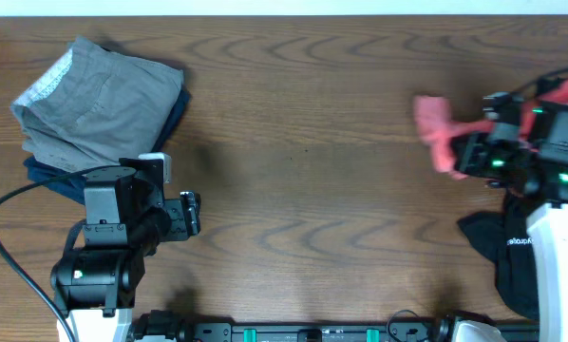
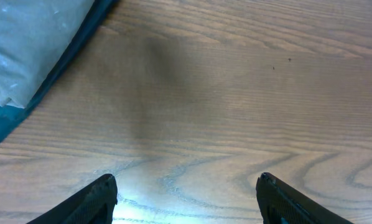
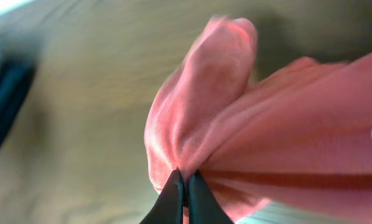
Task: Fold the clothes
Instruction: 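Reach the right gripper to the red shirt and grasp it, then drag the red shirt left toward the left gripper with the right gripper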
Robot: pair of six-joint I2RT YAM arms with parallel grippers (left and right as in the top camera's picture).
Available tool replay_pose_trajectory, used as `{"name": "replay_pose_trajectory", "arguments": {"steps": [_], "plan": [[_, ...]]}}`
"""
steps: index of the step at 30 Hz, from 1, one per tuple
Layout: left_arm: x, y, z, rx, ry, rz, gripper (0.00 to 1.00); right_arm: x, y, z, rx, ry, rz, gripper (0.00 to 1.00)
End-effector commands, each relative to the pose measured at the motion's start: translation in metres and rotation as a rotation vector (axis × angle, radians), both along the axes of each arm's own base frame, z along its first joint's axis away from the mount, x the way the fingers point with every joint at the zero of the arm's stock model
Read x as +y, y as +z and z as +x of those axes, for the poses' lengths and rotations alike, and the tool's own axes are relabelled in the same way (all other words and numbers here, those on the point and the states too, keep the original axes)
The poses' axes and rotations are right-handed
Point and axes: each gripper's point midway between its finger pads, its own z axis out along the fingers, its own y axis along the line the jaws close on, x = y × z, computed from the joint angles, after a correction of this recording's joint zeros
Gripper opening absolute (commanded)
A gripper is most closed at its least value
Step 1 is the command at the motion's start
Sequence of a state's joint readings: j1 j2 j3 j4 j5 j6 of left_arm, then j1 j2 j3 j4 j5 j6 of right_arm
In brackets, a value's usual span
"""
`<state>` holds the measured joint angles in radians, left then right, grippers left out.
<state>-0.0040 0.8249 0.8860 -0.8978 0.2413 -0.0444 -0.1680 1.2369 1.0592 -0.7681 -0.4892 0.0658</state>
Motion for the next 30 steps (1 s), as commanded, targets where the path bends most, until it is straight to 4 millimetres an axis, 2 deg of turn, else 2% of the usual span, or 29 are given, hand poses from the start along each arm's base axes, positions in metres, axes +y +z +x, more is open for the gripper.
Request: {"name": "replay_pose_trajectory", "arguments": {"steps": [1, 5, 7, 10, 12, 13, 14, 16, 18, 20, 21, 24, 30], "plan": [[-0.002, 0.007, 0.002, -0.017, -0.017, -0.002, 0.73, 0.073, 0.004, -0.019, -0.034, 0.298, 0.079, 0.10], [-0.003, 0.007, 0.002, -0.017, -0.018, -0.002, 0.73, 0.135, -0.003, -0.035, -0.038, 0.500, 0.078, 0.13], [-0.002, 0.007, 0.002, -0.017, -0.017, -0.002, 0.73, 0.159, -0.006, -0.040, -0.051, 0.573, 0.068, 0.13], [-0.003, 0.007, 0.002, -0.017, -0.018, -0.002, 0.73, 0.188, -0.015, -0.040, -0.082, 0.646, 0.028, 0.13], [-0.003, 0.007, 0.002, -0.017, -0.018, -0.002, 0.74, 0.195, -0.026, -0.030, -0.100, 0.630, -0.052, 0.13], [-0.003, 0.007, 0.002, -0.017, -0.018, -0.002, 0.95, 0.190, -0.034, -0.022, -0.088, 0.564, -0.110, 0.15], [-0.003, 0.007, 0.002, -0.018, -0.018, -0.002, 0.98, 0.181, -0.040, -0.013, -0.068, 0.477, -0.159, 0.21], [-0.003, 0.009, 0.004, -0.028, -0.018, -0.002, 0.98, 0.145, -0.050, 0.003, -0.012, 0.212, -0.256, 0.47], [-0.003, 0.010, 0.005, -0.035, -0.018, -0.002, 0.98, 0.107, -0.053, 0.012, 0.027, -0.018, -0.313, 0.59], [-0.003, 0.010, 0.006, -0.039, -0.018, -0.002, 0.98, 0.096, -0.053, 0.015, 0.033, -0.049, -0.315, 0.64], [-0.003, 0.011, 0.007, -0.041, -0.018, -0.002, 0.98, 0.092, -0.054, 0.016, 0.033, -0.039, -0.320, 0.73], [-0.003, 0.012, 0.008, -0.047, -0.018, -0.002, 0.98, 0.082, -0.065, 0.014, 0.063, 0.053, -0.384, 0.81], [-0.003, 0.012, 0.008, -0.046, -0.008, -0.010, 0.98, 0.070, -0.117, -0.008, 0.266, 0.152, -0.490, 0.91]]}}
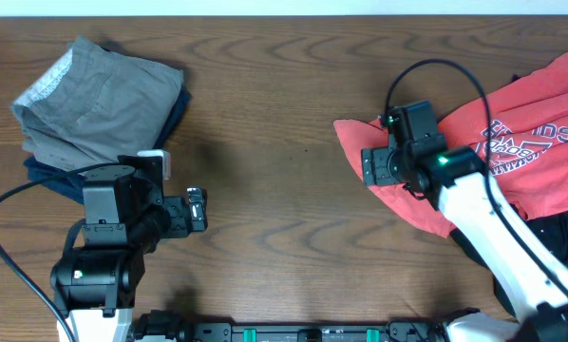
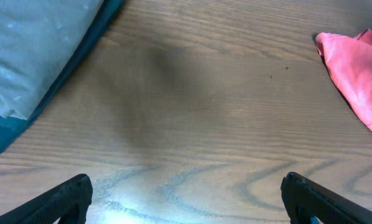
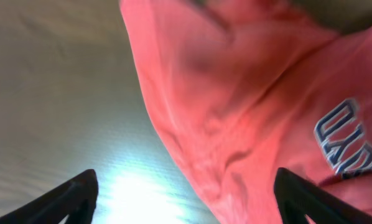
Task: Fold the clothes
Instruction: 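Drag the red shirt left toward the left gripper with the right gripper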
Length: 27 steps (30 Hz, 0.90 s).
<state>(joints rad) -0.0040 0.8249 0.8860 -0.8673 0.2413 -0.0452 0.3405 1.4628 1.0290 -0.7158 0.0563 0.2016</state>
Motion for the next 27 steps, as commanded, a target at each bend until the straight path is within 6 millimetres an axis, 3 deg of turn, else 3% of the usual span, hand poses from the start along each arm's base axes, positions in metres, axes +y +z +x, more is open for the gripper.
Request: {"name": "replay_pose_trajectory", "arguments": {"steps": [1, 8, 13, 15, 18, 19, 20, 24, 27], "plan": [[-0.003, 0.007, 0.002, -0.015, -0.007, -0.011, 0.98, -0.009, -0.033, -0.008, 0.109, 0.033, -0.080, 0.94], [-0.003, 0.007, 0.002, -0.012, -0.007, -0.011, 0.98, -0.043, -0.085, -0.010, 0.220, -0.147, -0.266, 0.98], [-0.003, 0.007, 0.002, -0.012, -0.007, -0.011, 0.98, -0.042, -0.112, -0.008, 0.260, -0.148, -0.275, 0.95], [-0.003, 0.007, 0.002, -0.012, -0.007, -0.011, 0.98, -0.040, -0.122, -0.009, 0.275, -0.168, -0.267, 0.83], [-0.003, 0.007, 0.001, -0.011, -0.007, -0.011, 0.98, -0.026, -0.131, -0.015, 0.326, -0.142, -0.189, 0.34], [-0.003, 0.007, 0.001, -0.011, -0.007, -0.011, 0.98, -0.021, -0.131, -0.017, 0.335, -0.136, -0.165, 0.11], [-0.003, 0.007, 0.001, -0.011, -0.007, -0.011, 0.98, -0.016, -0.129, -0.017, 0.339, -0.129, -0.135, 0.01], [-0.003, 0.007, 0.002, -0.012, -0.006, -0.010, 0.98, 0.014, -0.104, -0.007, 0.303, -0.045, 0.019, 0.01], [-0.003, 0.007, 0.002, -0.012, -0.006, -0.010, 0.98, 0.064, -0.062, 0.005, 0.218, 0.149, 0.215, 0.01]]}}
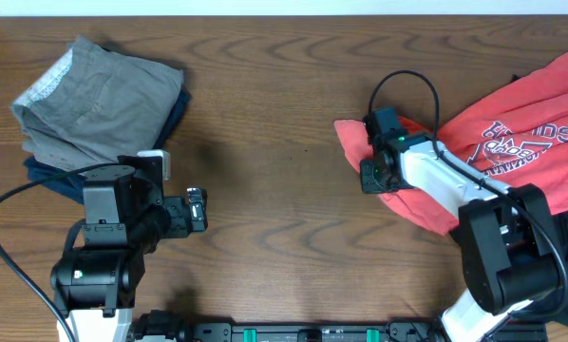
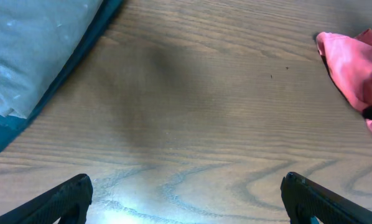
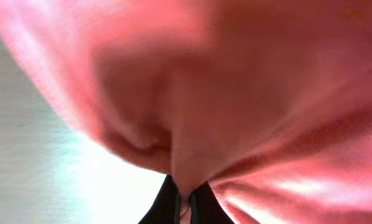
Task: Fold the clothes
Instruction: 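Drag the red shirt left toward the left gripper with the right gripper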
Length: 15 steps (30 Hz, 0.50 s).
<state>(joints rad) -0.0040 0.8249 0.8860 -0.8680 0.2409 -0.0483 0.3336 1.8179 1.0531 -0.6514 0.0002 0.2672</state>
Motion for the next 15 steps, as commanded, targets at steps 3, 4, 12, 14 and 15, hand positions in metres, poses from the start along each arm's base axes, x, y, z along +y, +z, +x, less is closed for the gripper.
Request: {"name": "replay_pose_trajectory", "arguments": {"steps": [3, 4, 12, 14, 15], "plan": [[-0.003, 0.007, 0.002, -0.017, -0.009, -0.009, 0.98, 0.106, 0.089, 0.014, -0.171, 0.288, 0.426, 0.01], [-0.003, 0.008, 0.003, -0.018, -0.009, -0.009, 0.98, 0.116, 0.098, 0.015, -0.196, 0.315, 0.448, 0.01], [-0.003, 0.009, 0.004, -0.027, -0.009, -0.009, 0.98, 0.208, 0.120, -0.014, -0.318, 0.560, 0.496, 0.03], [-0.003, 0.009, 0.005, -0.030, -0.009, -0.009, 0.98, 0.220, 0.117, -0.018, -0.339, 0.586, 0.482, 0.05], [-0.003, 0.009, 0.006, -0.031, -0.009, -0.009, 0.98, 0.222, 0.116, -0.018, -0.354, 0.589, 0.464, 0.11]]}}
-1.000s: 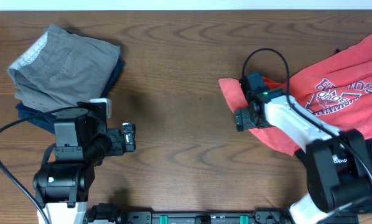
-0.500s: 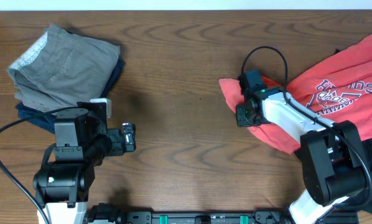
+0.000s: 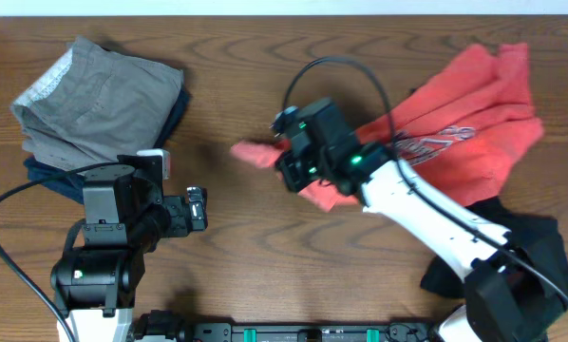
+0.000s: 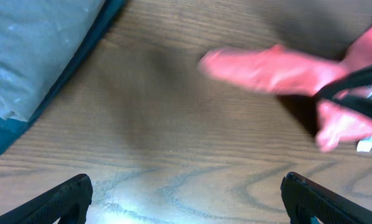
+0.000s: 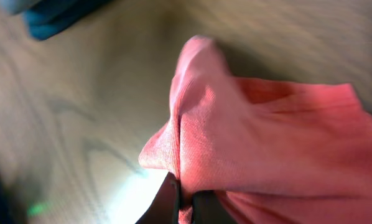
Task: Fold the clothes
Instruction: 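Drag the red shirt left toward the left gripper with the right gripper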
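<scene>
A red T-shirt [image 3: 455, 133] with printed lettering stretches from the table's right side toward the middle, its leading edge [image 4: 267, 65] blurred. My right gripper [image 3: 289, 169] is shut on a fold of this red cloth [image 5: 248, 149], near the table's centre. My left gripper [image 4: 186, 199] stands open above bare wood at the lower left, its fingers [image 4: 61, 199] wide apart and holding nothing. A folded stack, grey garment [image 3: 99, 100] on a blue one [image 3: 51, 176], lies at the far left.
A black garment [image 3: 498, 256] lies crumpled at the lower right, partly under the right arm. The left arm's base [image 3: 99, 271] and cable sit at the front left. The folded stack's blue edge [image 4: 49, 74] shows in the left wrist view.
My right gripper, shut on the red shirt at right of centre, is now near the table's middle, and the shirt has come leftward with it. The left arm has not moved.
First my right gripper held the red shirt at the far right edge. Then it was open over the shirt lying spread on the right. Then it was shut on the shirt's left edge, and now that edge is at mid-table.
</scene>
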Robot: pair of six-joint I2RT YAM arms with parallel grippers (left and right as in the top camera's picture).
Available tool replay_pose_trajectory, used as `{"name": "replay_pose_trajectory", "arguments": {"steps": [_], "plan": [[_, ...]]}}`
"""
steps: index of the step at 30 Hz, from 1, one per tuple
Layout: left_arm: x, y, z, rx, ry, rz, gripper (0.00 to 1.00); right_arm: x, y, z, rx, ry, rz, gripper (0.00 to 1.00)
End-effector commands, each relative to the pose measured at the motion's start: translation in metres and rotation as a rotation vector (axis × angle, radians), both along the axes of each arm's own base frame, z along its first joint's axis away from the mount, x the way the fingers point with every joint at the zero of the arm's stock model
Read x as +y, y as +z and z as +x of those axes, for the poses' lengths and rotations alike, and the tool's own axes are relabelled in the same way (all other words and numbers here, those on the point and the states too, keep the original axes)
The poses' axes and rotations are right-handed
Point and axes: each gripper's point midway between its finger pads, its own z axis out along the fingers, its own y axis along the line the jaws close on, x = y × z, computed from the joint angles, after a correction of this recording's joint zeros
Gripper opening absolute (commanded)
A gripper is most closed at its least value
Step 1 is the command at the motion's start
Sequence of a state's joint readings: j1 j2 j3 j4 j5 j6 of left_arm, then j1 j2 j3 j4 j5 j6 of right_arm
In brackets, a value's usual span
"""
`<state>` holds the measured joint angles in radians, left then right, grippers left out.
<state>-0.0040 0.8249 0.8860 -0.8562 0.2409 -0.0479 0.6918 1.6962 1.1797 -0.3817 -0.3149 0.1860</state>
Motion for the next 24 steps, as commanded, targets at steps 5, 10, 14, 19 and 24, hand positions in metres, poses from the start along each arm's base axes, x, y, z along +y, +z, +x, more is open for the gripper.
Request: {"name": "replay_pose_trajectory", "arguments": {"steps": [5, 10, 14, 19, 24], "plan": [[-0.003, 0.006, 0.005, -0.011, -0.009, -0.009, 0.98, -0.032, -0.006, 0.031, -0.102, -0.273, -0.157, 0.70], [-0.006, 0.001, 0.006, 0.029, 0.038, -0.070, 0.98, -0.090, 0.021, 0.052, -0.120, -0.445, -0.184, 0.99], [-0.026, -0.006, 0.007, 0.090, -0.015, -0.180, 0.98, -0.154, 0.039, 0.055, -0.078, -0.584, -0.211, 0.99], [-0.047, -0.026, 0.005, 0.237, -0.020, -0.334, 0.98, -0.223, 0.038, 0.037, 0.032, -0.719, -0.298, 0.99], [-0.061, -0.062, 0.006, 0.429, 0.016, -0.381, 0.98, -0.281, 0.028, 0.016, 0.163, -0.846, -0.373, 0.99]]}}
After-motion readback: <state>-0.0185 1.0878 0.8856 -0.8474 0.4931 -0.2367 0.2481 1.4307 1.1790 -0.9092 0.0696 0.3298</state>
